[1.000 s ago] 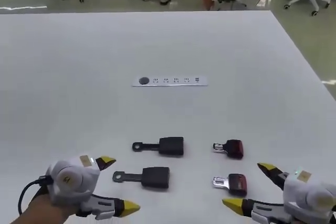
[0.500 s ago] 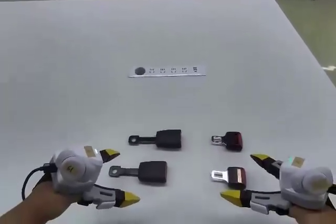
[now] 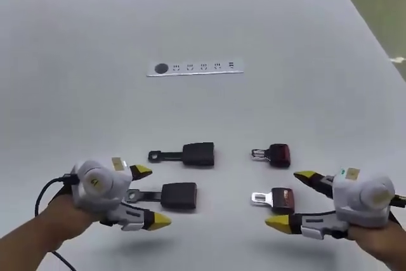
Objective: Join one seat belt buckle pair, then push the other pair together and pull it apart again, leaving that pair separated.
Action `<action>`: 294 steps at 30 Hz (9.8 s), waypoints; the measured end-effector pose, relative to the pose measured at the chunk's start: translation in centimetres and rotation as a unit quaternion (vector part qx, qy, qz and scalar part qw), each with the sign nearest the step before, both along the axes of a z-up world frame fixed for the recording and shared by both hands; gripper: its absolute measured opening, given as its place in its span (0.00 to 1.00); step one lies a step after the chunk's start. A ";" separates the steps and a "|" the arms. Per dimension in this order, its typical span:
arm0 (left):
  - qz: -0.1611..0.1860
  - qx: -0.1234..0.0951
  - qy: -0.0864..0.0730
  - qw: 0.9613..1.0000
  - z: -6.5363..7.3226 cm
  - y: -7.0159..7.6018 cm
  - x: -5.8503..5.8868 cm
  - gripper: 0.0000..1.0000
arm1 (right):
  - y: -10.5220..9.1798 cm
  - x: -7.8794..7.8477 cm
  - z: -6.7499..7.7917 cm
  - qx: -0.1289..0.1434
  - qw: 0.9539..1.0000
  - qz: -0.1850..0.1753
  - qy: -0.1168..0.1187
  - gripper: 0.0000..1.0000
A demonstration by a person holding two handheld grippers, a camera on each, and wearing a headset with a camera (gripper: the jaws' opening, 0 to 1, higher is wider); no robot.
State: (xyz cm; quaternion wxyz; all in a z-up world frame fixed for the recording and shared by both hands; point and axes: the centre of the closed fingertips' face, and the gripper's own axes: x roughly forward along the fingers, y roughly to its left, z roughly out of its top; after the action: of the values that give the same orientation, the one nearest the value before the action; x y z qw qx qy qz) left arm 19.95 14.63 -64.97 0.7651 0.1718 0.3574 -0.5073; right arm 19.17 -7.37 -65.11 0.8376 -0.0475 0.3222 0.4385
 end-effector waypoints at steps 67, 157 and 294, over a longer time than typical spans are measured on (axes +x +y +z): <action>-0.166 0.069 -0.020 0.983 -4.0 -1.4 0.5 0.34 | -0.8 -0.5 -4.1 -0.156 0.956 0.248 0.007 0.33; -0.161 0.109 0.000 0.981 -4.3 -1.4 0.6 0.33 | 12.6 0.8 -3.9 -0.074 0.965 0.249 -0.033 0.34; -0.138 0.063 -0.024 0.988 2.0 -4.3 2.5 0.81 | 9.1 3.5 2.7 0.005 0.989 0.124 -0.082 0.71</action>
State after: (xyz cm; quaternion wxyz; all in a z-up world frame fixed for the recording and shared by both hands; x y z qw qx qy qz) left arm 22.49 10.35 -63.00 0.6838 0.2794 0.3434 -0.5800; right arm 22.65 1.68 -62.40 0.8007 -0.1187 0.2413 0.5352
